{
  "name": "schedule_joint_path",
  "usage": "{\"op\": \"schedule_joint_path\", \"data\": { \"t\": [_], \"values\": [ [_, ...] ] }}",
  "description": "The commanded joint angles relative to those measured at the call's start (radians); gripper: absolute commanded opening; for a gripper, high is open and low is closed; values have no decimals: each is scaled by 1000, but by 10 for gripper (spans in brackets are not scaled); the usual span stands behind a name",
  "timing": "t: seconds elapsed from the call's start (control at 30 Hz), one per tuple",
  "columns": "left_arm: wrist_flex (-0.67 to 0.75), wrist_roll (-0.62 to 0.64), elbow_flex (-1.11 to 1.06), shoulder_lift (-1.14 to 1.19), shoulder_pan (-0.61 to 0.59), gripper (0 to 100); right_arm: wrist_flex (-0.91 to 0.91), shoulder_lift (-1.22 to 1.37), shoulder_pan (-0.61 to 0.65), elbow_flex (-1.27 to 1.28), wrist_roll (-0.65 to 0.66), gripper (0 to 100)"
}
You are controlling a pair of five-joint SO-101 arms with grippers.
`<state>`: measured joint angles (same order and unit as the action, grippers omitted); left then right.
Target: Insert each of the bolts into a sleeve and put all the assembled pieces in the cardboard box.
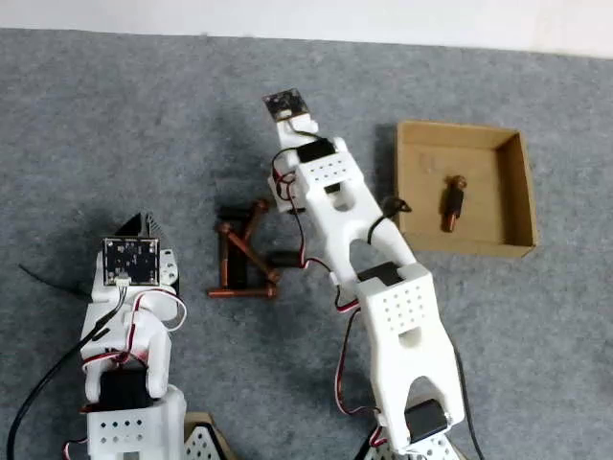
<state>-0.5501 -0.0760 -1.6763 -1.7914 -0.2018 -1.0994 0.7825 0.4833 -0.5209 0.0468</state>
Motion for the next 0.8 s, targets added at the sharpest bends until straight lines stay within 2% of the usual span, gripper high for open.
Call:
{"op": "schedule_joint_path", "data": {
  "t": [0.0,0.2,0.4,0.77],
  "values": [
    [21,-8,-21,-1,12,53,-54,-12,-27,-30,11,3],
    [21,-8,-21,-1,12,53,-58,-61,-38,-24,103,3],
    [21,-8,-21,-1,12,53,-44,-171,-42,53,104,3],
    [21,-8,-21,-1,12,53,254,-516,-36,555,103,3]
  ]
}}
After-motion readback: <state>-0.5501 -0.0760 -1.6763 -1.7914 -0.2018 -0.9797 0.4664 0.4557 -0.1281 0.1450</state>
